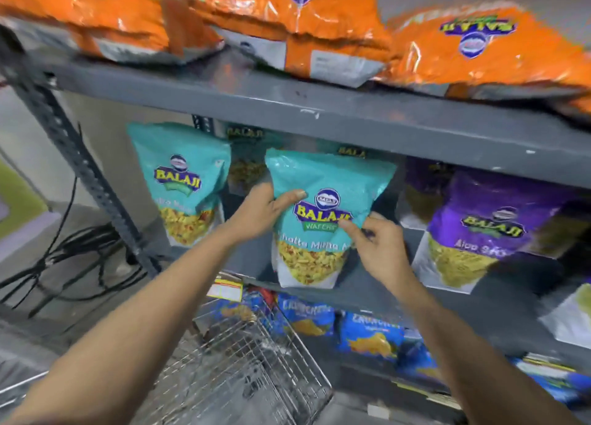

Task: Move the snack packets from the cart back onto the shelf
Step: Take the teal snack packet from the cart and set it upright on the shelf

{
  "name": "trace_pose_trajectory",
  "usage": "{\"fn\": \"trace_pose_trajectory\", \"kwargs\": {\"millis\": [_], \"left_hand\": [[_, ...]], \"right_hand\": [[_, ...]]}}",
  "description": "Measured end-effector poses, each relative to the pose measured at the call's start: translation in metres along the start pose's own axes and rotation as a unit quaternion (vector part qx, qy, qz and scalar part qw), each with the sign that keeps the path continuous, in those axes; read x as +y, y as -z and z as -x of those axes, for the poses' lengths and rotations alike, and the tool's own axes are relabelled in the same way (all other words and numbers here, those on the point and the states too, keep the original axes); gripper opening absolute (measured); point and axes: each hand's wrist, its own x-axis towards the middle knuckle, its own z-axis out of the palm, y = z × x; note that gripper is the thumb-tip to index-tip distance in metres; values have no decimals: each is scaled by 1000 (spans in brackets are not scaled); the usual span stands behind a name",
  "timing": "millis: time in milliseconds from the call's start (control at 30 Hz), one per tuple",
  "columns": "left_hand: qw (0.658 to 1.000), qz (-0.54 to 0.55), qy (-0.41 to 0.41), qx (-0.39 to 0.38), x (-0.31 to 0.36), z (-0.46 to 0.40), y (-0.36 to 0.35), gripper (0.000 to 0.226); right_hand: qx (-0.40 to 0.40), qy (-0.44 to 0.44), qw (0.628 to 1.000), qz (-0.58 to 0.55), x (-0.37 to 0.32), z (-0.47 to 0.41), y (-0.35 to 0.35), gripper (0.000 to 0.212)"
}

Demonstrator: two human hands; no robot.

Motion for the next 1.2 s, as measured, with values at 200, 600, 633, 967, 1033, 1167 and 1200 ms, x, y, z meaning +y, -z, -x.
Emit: {"fn": "trace_pose_trajectory", "kwargs": {"millis": [200, 600, 633, 967, 1033, 1167, 1200], "left_hand": [[994, 83, 59, -27, -34, -52, -10, 18], [953, 266, 37, 138, -9, -63, -12, 7], [955, 261, 46, 131, -16, -60, -13, 10], [966, 144, 201, -78, -113, -5, -47, 62], [969, 134, 200, -51, -116, 2, -46, 62], [971, 137, 193, -25, -123, 23, -40, 66], [972, 137, 191, -24, -123, 26, -40, 67]], "right_hand": [[1, -38, 998, 42, 26, -37, -14, 37], [87, -92, 963, -239, 2, -82, 19, 16], [66, -99, 962, -245, 7, -78, 17, 18], [-211, -248, 941, -88, 94, -21, -47, 89], [-196, -256, 943, -82, 98, -17, -56, 87], [-225, -255, 937, -81, 98, -8, -64, 81], [-226, -254, 937, -84, 97, -6, -65, 81]]}}
